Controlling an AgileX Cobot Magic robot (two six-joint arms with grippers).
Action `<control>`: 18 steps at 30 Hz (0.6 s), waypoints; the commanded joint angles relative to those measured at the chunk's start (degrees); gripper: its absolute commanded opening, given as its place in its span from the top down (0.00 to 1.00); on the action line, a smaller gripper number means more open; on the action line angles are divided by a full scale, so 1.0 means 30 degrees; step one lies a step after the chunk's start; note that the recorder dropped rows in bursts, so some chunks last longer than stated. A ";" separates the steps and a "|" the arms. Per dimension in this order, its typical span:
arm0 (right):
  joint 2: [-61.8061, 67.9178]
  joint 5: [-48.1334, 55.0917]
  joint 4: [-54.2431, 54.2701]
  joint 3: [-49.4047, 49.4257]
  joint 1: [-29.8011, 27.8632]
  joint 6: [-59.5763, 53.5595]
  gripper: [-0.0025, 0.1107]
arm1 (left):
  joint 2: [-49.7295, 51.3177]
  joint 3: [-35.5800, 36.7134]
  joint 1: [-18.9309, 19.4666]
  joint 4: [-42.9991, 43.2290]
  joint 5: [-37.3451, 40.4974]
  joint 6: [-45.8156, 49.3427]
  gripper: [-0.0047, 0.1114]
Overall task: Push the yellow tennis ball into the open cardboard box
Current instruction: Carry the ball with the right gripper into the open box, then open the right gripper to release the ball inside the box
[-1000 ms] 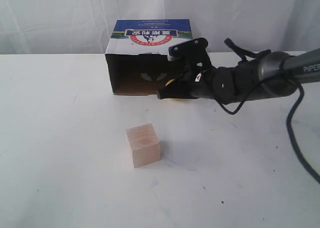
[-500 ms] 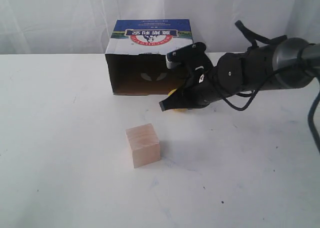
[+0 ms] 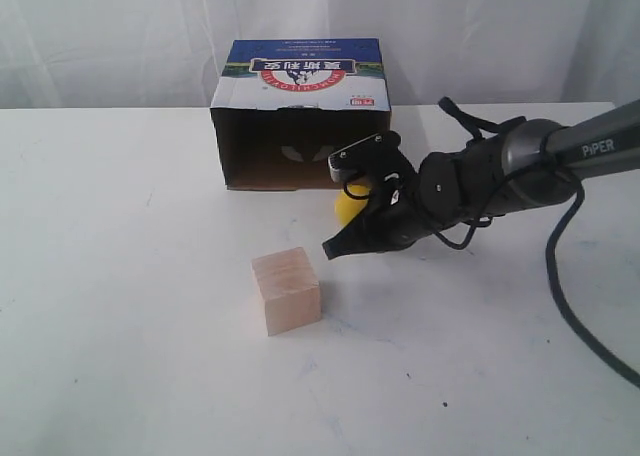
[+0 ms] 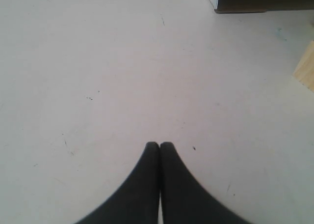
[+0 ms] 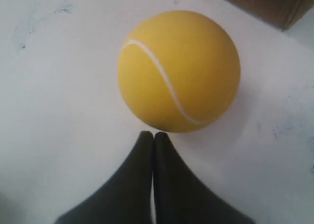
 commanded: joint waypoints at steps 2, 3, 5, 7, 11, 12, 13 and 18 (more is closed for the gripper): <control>0.0667 -0.2845 0.0052 -0.0204 -0.0106 -0.0242 0.98 | -0.0091 0.0081 0.0033 -0.0137 0.0015 -0.0171 0.96; 0.0844 -0.3938 0.0052 -0.0320 -0.0106 -0.0242 0.98 | -0.0091 0.0081 0.0033 -0.0137 0.0015 -0.0171 0.96; 0.1195 -0.5538 0.0052 -0.0810 -0.0240 -0.0207 0.98 | -0.0091 0.0081 0.0033 -0.0137 0.0015 -0.0171 0.96; 0.1053 -0.5865 0.0092 -0.1133 -0.0275 0.0534 0.98 | -0.0091 0.0081 0.0033 -0.0137 0.0015 -0.0171 0.96; 0.0016 -0.5938 0.0092 -0.0651 -0.0185 0.1983 0.98 | -0.0091 0.0081 0.0033 -0.0137 0.0015 -0.0171 0.96; -0.0156 -0.6040 0.0092 -0.0525 -0.0143 0.1983 0.98 | -0.0091 0.0081 0.0033 -0.0137 0.0015 -0.0171 0.96; -0.0327 -0.6002 0.0092 -0.0381 -0.0143 0.1983 0.98 | -0.0091 0.0081 0.0033 -0.0137 0.0015 -0.0171 0.96; -0.0413 -0.5374 0.0092 -0.0342 -0.0143 0.1983 0.98 | -0.0091 0.0081 0.0033 -0.0137 0.0015 -0.0171 0.96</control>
